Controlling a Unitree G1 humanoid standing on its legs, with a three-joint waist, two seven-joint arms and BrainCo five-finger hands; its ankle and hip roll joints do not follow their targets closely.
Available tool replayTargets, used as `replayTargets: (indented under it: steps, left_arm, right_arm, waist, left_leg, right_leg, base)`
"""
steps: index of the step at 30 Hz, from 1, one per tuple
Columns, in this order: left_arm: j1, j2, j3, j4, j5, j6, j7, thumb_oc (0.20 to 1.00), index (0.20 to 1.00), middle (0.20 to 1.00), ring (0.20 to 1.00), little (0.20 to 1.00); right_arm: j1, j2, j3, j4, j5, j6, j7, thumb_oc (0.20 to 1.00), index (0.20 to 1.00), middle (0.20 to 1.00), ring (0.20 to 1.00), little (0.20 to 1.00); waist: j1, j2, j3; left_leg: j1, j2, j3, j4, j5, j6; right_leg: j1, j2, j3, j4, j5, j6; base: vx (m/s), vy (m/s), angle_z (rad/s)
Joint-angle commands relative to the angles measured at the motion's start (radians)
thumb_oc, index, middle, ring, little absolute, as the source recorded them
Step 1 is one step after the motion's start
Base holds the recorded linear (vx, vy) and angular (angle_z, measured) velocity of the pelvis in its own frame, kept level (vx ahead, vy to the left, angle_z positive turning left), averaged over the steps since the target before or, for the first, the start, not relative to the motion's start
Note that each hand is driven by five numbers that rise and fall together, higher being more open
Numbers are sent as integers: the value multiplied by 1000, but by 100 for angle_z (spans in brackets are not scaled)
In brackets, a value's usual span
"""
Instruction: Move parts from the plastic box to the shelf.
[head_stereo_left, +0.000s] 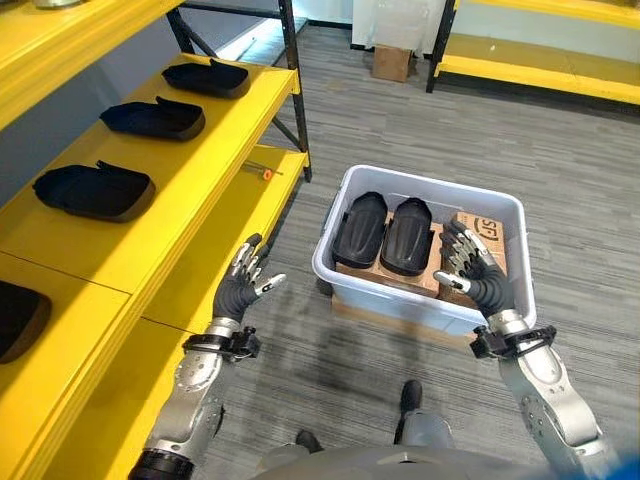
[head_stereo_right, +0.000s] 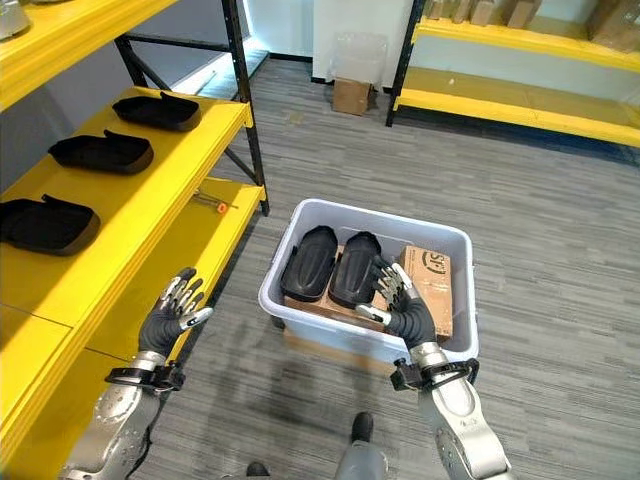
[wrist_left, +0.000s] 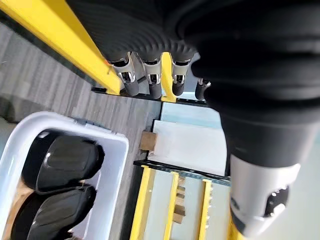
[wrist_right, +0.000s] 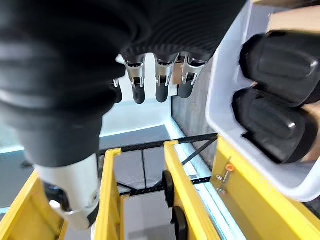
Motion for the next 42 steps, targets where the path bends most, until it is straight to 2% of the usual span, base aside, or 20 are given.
replayTargets:
  steps: [1, 6, 9, 10, 11, 12, 13, 14, 16, 17, 18, 19, 20, 22, 23, 27, 30, 33, 37, 42]
  left_arm:
    - [-38, 25, 15, -38, 3, -52, -3, 1000, 1000, 1000, 1000, 1000]
    - [-48, 9, -1, -34, -12, -52, -1, 1000, 1000, 1000, 1000, 1000]
    - [-47, 4, 0, -37, -15, -54, 2, 1000, 1000, 1000, 1000, 1000]
    - [-49, 1, 2, -39, -19, -54, 3, 1000, 1000, 1000, 1000, 1000]
    - [-39, 0, 1, -42, -22, -54, -2, 1000, 1000, 1000, 1000, 1000]
    - [-35, 0, 1, -44, -22, -56, -2, 1000, 1000, 1000, 1000, 1000]
    - [-36, -1, -1, -48, -28, -55, -3, 1000, 1000, 1000, 1000, 1000]
    - [-35, -1, -1, -48, -28, -55, -3, 1000, 1000, 1000, 1000, 1000]
    - [-24, 0, 4, -56, -34, -48, -10, 1000, 1000, 1000, 1000, 1000]
    - [-15, -2, 12, -63, -30, -51, -5, 1000, 1000, 1000, 1000, 1000]
    - [-16, -3, 12, -63, -30, -51, -4, 1000, 1000, 1000, 1000, 1000]
    - [-15, -13, 13, -56, -19, -55, 13, 1000, 1000, 1000, 1000, 1000]
    - [-16, -13, 13, -56, -19, -55, 14, 1000, 1000, 1000, 1000, 1000]
    - [-13, -17, 19, -53, -22, -62, 16, 1000, 1000, 1000, 1000, 1000]
    - [-18, -18, 25, -50, -31, -67, 16, 1000, 1000, 1000, 1000, 1000]
    - [-35, 1, 11, -62, -45, -62, -19, 1000, 1000, 1000, 1000, 1000]
    - [-43, 38, 16, -74, -28, -63, -19, 1000, 1000, 1000, 1000, 1000]
    - [-68, 59, 21, -55, -13, -64, 2, 1000, 1000, 1000, 1000, 1000]
    - [-79, 64, 30, -38, 0, -68, 17, 1000, 1000, 1000, 1000, 1000]
    - [-131, 65, -1, -37, 4, -70, 28, 1000, 1000, 1000, 1000, 1000]
  right_arm:
    - [-24, 5, -78, -54, 13, -58, -14, 1000, 1000, 1000, 1000, 1000]
    - [1, -10, -118, -60, 15, -71, -27, 1000, 1000, 1000, 1000, 1000]
    - [10, -18, -134, -60, 19, -79, -28, 1000, 1000, 1000, 1000, 1000]
    - [11, -23, -136, -58, 22, -81, -27, 1000, 1000, 1000, 1000, 1000]
    - [17, -31, -137, -62, 28, -85, -21, 1000, 1000, 1000, 1000, 1000]
    - [17, -40, -138, -65, 28, -87, -18, 1000, 1000, 1000, 1000, 1000]
    - [24, -47, -146, -71, 26, -90, -14, 1000, 1000, 1000, 1000, 1000]
    - [25, -47, -146, -71, 26, -89, -14, 1000, 1000, 1000, 1000, 1000]
    - [36, -47, -158, -70, 24, -91, -20, 1000, 1000, 1000, 1000, 1000]
    - [38, -49, -159, -67, 16, -91, -23, 1000, 1000, 1000, 1000, 1000]
    - [38, -49, -159, -67, 16, -91, -23, 1000, 1000, 1000, 1000, 1000]
    - [28, -49, -143, -38, 6, -91, -31, 1000, 1000, 1000, 1000, 1000]
    - [27, -49, -143, -37, 6, -91, -31, 1000, 1000, 1000, 1000, 1000]
    - [10, -52, -131, -30, 8, -87, -24, 1000, 1000, 1000, 1000, 1000]
    - [0, -48, -127, -31, 11, -86, -16, 1000, 1000, 1000, 1000, 1000]
    - [9, -26, -141, -25, 23, -70, 4, 1000, 1000, 1000, 1000, 1000]
    - [16, -9, -132, -13, 43, -56, 10, 1000, 1000, 1000, 1000, 1000]
    - [-7, 3, -99, 4, 52, -48, 13, 1000, 1000, 1000, 1000, 1000]
    - [-19, 3, -87, 10, 25, -41, 12, 1000, 1000, 1000, 1000, 1000]
    - [-86, -6, -72, 34, 0, -53, -17, 1000, 1000, 1000, 1000, 1000]
  waist:
    - [-24, -19, -25]
    - [-47, -4, -26]
    - [-52, 3, -19]
    - [-50, 3, -10]
    - [-35, -5, 13]
    - [-16, -15, 36]
    - [-8, -37, 55]
    - [-9, -33, 57]
    - [-1, -45, 57]
    - [6, -37, 47]
    - [7, -39, 45]
    - [37, -16, 39]
    - [36, -15, 38]
    - [50, 0, 31]
    - [51, 1, 22]
    - [32, 2, 3]
    - [30, -15, -12]
    - [28, -36, -25]
    - [25, -61, -34]
    - [9, -67, -17]
  left_leg:
    - [-24, 11, -130, 76, -95, 1]
    - [-26, 61, -135, 108, -82, -34]
    - [-54, 97, -142, 186, -42, -59]
    - [-84, 126, -155, 270, -7, -73]
    - [-155, 151, -198, 448, 55, -82]
    - [-196, 122, -246, 533, 81, -86]
    - [-278, 117, -291, 543, 100, -79]
    - [-279, 121, -295, 550, 94, -81]
    - [-309, 171, -308, 425, 94, -70]
    - [-306, 219, -318, 221, 131, -77]
    - [-302, 216, -315, 208, 141, -76]
    - [-316, 252, -405, 54, 249, -108]
    - [-316, 253, -406, 47, 256, -109]
    - [-284, 249, -471, 28, 239, -131]
    - [-276, 247, -471, 86, 181, -124]
    - [-244, 178, -417, 151, 84, -103]
    - [-238, 139, -370, 170, 50, -89]
    - [-249, 118, -315, 189, 21, -71]
    - [-238, 116, -257, 174, 12, -64]
    - [-262, 140, -240, 160, 32, -81]
  right_leg:
    - [-39, -11, 24, 61, -3, 57]
    - [-36, 18, 13, 96, -55, 29]
    - [-29, 47, 18, 99, -82, 2]
    - [-21, 63, 22, 101, -98, -16]
    - [6, 91, 34, 97, -124, -53]
    - [19, 93, 46, 94, -129, -67]
    - [33, 80, 46, 83, -134, -67]
    - [36, 83, 44, 85, -138, -67]
    - [54, 68, 53, 69, -142, -44]
    - [65, 57, 69, 64, -156, -20]
    - [63, 56, 69, 63, -153, -21]
    - [83, 40, 104, 84, -180, 3]
    - [81, 41, 104, 83, -178, 2]
    - [93, 27, 144, 117, -196, 14]
    - [86, 17, 162, 144, -204, 16]
    - [142, -58, 184, 130, -151, 60]
    - [139, -104, 205, 95, -89, 84]
    - [109, -141, 215, 64, -32, 106]
    - [73, -151, 230, 31, 23, 128]
    - [24, -133, 226, 10, 12, 123]
  base:
    - [160, -182, -6]
    - [131, -160, 10]
    - [84, -155, 9]
    - [76, -238, 4]
    - [83, -284, 2]
    - [72, -233, -10]
    - [33, -84, -21]
    - [66, -15, -26]
    - [182, 159, -7]
    - [210, 222, 4]
    - [371, 416, -9]
    - [217, 242, -24]
    - [300, 304, -40]
    - [215, 176, -70]
    - [235, 228, -93]
    - [216, 304, -59]
    - [104, 247, -14]
    - [42, 188, -40]
    - [39, 65, -36]
    - [-12, -56, -28]
